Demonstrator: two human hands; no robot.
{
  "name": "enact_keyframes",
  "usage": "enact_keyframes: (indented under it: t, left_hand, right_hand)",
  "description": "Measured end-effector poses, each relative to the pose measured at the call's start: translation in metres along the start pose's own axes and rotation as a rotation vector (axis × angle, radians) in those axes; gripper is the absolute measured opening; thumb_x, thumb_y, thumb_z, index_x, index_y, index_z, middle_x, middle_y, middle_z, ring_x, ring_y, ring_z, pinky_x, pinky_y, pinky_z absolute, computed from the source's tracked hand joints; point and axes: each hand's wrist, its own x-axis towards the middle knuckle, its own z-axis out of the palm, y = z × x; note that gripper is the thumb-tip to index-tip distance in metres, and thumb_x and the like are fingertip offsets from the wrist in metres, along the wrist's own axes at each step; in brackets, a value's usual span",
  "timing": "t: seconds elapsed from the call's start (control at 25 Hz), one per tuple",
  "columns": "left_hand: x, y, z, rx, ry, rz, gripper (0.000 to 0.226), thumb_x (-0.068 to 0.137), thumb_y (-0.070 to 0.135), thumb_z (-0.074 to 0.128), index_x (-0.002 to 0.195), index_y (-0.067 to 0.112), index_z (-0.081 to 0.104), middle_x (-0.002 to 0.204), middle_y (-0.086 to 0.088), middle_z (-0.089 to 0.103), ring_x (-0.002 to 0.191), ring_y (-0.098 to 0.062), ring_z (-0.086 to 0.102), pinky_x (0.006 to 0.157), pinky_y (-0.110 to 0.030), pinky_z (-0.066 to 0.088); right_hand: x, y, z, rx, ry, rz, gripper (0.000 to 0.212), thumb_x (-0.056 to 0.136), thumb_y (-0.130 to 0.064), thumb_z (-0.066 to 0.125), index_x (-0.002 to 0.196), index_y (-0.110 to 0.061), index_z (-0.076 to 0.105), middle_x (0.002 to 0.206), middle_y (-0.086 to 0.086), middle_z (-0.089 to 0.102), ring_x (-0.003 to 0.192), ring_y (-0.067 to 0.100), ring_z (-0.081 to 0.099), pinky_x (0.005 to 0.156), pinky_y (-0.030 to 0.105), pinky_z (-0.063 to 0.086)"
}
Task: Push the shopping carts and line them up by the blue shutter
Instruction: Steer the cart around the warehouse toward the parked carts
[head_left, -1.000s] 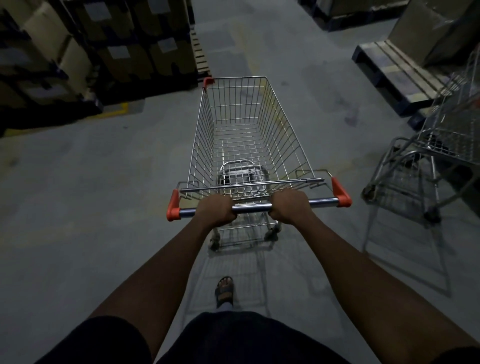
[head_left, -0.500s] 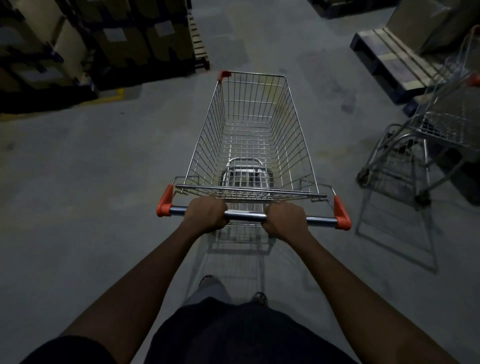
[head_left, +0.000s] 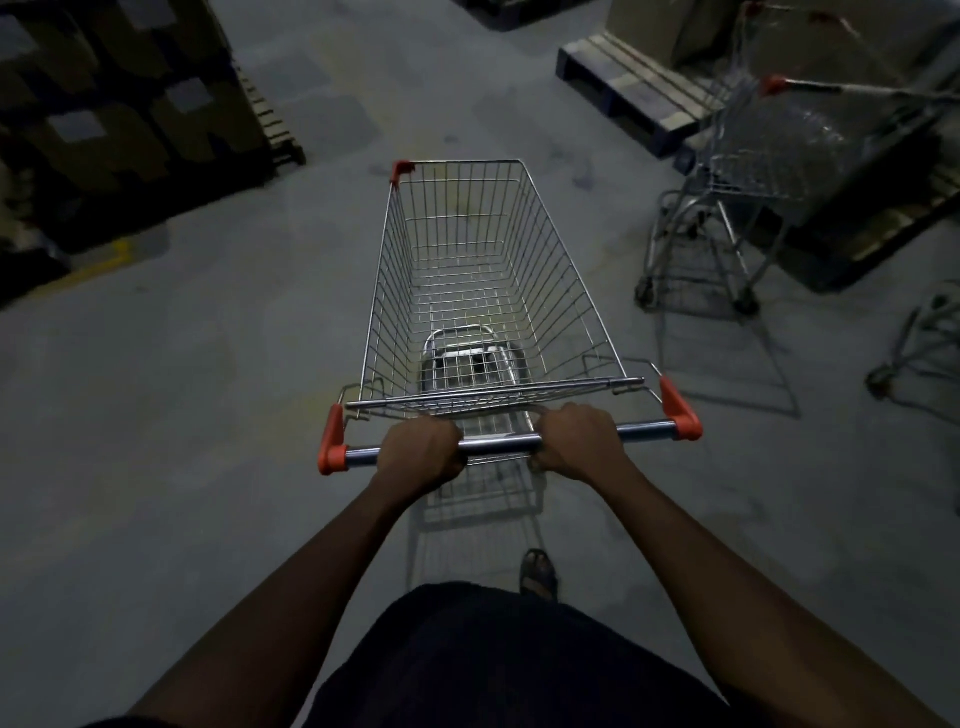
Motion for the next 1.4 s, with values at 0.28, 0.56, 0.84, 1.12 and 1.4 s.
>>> enact_keyframes:
  t: [0.28,0.56,0.84,1.12,1.4]
  left_hand:
    - [-0.056,-0.007,0.016,0.031,0.031,0.185,0.022,0.078,0.037,0.06,0.083,0.017,0.064,0.075,-0.005,0.066,0.069,-0.027,0.064,0.057,-0.03,0.043]
    - [-0.126,0.001,0.033,0.129,0.052,0.364,0.024,0.079,0.041,0.06,0.085,0.018,0.065,0.08,-0.006,0.067,0.074,-0.028,0.065,0.058,-0.029,0.041]
    - [-0.186,0.045,0.045,0.161,0.026,0.444,0.027,0.078,0.043,0.059,0.086,0.018,0.068,0.075,-0.004,0.067,0.069,-0.026,0.065,0.059,-0.03,0.048]
    - [-0.254,0.097,0.064,0.157,0.036,0.5,0.028,0.078,0.044,0.058,0.088,0.019,0.068,0.074,-0.004,0.066,0.067,-0.026,0.064,0.056,-0.028,0.042]
    - [-0.312,0.132,0.078,0.196,0.025,0.616,0.027,0.076,0.041,0.057,0.083,0.016,0.066,0.076,-0.007,0.067,0.071,-0.031,0.064,0.057,-0.03,0.04]
  right_hand:
    - [-0.078,-0.048,0.025,0.084,-0.005,0.171,0.03,0.076,-0.04,0.062,0.099,-0.023,0.068,0.096,0.006,0.069,0.09,0.028,0.065,0.076,0.032,0.048]
    - [-0.177,-0.1,0.053,0.13,0.024,0.312,0.029,0.083,-0.04,0.06,0.101,-0.018,0.067,0.1,0.006,0.069,0.095,0.027,0.064,0.078,0.033,0.049]
    - [-0.266,-0.112,0.078,0.204,0.024,0.414,0.027,0.082,-0.04,0.059,0.1,-0.021,0.068,0.1,0.003,0.07,0.095,0.026,0.065,0.08,0.033,0.049]
    - [-0.362,-0.113,0.111,0.182,0.069,0.44,0.028,0.081,-0.038,0.058,0.1,-0.019,0.069,0.102,0.004,0.07,0.096,0.026,0.064,0.082,0.032,0.049]
    - [-0.439,-0.131,0.136,0.267,0.043,0.598,0.028,0.078,-0.038,0.06,0.097,-0.02,0.07,0.097,0.005,0.07,0.094,0.029,0.064,0.078,0.036,0.051]
